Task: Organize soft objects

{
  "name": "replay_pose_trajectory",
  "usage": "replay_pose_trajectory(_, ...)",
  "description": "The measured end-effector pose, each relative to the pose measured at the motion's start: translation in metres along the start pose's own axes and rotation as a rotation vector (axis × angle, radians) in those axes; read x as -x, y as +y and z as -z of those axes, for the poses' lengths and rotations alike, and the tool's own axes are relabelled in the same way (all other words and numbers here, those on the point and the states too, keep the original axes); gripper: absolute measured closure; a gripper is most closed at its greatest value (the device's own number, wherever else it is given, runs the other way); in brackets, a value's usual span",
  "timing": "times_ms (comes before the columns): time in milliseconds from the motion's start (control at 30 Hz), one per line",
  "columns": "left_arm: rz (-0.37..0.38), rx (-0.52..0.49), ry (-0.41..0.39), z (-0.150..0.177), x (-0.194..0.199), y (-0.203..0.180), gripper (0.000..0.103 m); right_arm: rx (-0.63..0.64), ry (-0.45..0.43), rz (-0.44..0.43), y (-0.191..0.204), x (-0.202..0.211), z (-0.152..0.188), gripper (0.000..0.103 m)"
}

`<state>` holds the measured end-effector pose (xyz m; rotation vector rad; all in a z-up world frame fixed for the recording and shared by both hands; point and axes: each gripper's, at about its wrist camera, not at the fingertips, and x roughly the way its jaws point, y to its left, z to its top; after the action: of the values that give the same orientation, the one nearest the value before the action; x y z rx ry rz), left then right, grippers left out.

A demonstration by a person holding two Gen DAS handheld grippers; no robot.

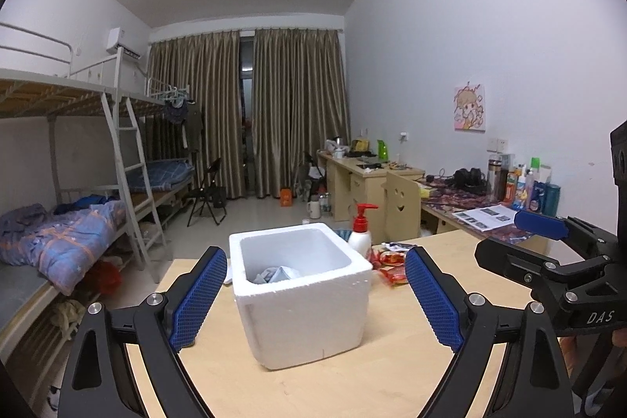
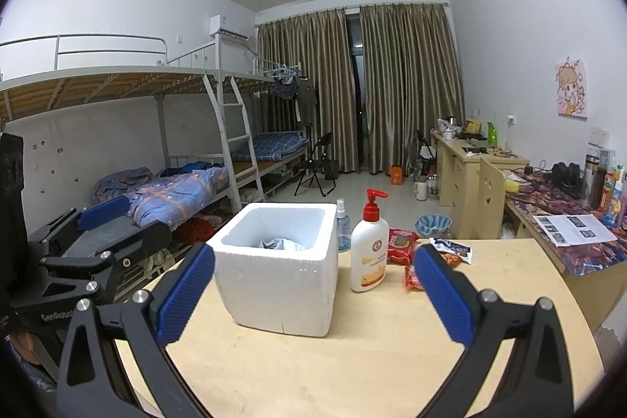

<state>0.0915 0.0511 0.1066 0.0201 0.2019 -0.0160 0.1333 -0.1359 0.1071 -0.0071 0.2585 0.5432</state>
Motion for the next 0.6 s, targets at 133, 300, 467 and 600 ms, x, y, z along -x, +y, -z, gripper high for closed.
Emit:
replay_pose_trajectory(133,0.012,0.002,-0.012,0.004,0.016,-0.004,0.01,0.01,-0.024,0.007,0.004,0.014,0.003,0.0)
replay_pose_trajectory(300,0.021,0.001,-0.028,0.009,0.035,-0.008,0.002,0.022,-0.039,0.013,0.01,0.027,0.007,0.0)
replay_pose_trajectory(467,0.007,0.002,-0.073,0.015,0.054,-0.011,0.002,0.032,-0.065,0.011,0.016,0.039,0.013,0.0)
replay_pose_trajectory(600,0.003,0.002,-0.081,0.02,0.063,-0.012,0.001,0.026,-0.083,0.004,0.018,0.046,0.018,0.0)
